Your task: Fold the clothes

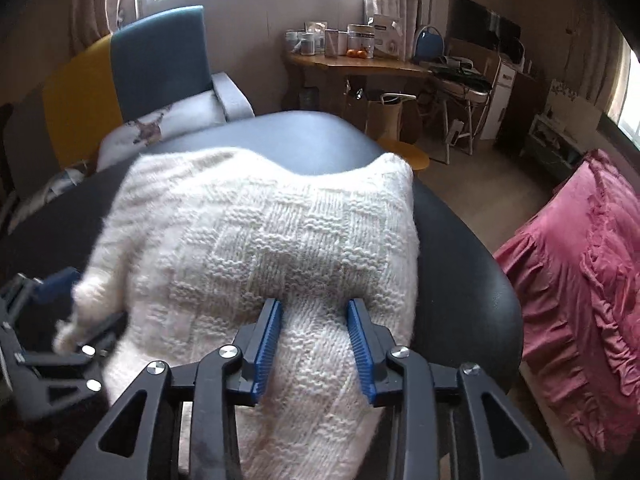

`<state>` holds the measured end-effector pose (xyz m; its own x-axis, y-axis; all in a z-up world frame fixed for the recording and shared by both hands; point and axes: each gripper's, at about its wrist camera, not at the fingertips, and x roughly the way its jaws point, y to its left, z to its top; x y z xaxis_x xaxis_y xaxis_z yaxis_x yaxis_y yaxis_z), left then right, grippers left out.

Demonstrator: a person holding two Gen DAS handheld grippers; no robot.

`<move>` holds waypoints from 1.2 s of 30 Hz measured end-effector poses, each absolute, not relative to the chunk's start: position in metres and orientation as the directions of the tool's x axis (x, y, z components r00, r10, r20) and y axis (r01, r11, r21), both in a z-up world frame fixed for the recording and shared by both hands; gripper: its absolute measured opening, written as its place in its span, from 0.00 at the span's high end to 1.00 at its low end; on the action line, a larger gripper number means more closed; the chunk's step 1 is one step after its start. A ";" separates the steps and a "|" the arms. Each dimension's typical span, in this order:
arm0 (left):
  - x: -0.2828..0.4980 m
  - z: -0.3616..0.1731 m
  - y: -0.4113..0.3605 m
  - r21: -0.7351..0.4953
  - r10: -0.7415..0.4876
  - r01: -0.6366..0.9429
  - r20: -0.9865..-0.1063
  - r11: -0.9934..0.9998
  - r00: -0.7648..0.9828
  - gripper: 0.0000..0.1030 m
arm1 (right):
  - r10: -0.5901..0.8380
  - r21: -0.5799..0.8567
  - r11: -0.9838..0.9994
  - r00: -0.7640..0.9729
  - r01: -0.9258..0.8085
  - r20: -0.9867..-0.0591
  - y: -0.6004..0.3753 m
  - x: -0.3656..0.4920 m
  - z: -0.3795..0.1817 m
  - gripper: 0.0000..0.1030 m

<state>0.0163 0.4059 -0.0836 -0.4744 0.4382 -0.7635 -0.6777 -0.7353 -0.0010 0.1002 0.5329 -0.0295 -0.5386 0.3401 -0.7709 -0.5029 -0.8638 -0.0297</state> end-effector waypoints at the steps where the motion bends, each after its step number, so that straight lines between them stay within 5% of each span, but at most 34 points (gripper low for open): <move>1: 0.010 -0.085 0.403 -0.048 0.444 -0.663 -0.778 -0.747 -0.445 0.07 | 0.347 -0.033 -0.861 -0.538 -0.507 -0.768 0.532 0.100 -0.030 0.67; 11: 0.045 -0.058 0.385 -0.034 0.436 -0.658 -0.775 -0.752 -0.457 0.08 | 0.364 -0.034 -0.839 -0.513 -0.544 -0.777 0.524 0.108 -0.014 0.57; 16: 0.063 -0.030 0.364 -0.035 0.467 -0.662 -0.737 -0.749 -0.489 0.07 | 0.383 -0.033 -0.819 -0.503 -0.572 -0.775 0.508 0.122 -0.001 0.31; 18: 0.070 -0.022 0.357 -0.023 0.460 -0.656 -0.732 -0.754 -0.503 0.03 | 0.384 -0.018 -0.812 -0.510 -0.583 -0.770 0.501 0.132 0.006 0.28; 36: 0.112 0.000 0.304 0.003 0.419 -0.626 -0.740 -0.780 -0.526 0.00 | 0.378 0.046 -0.810 -0.580 -0.585 -0.722 0.421 0.172 0.044 0.28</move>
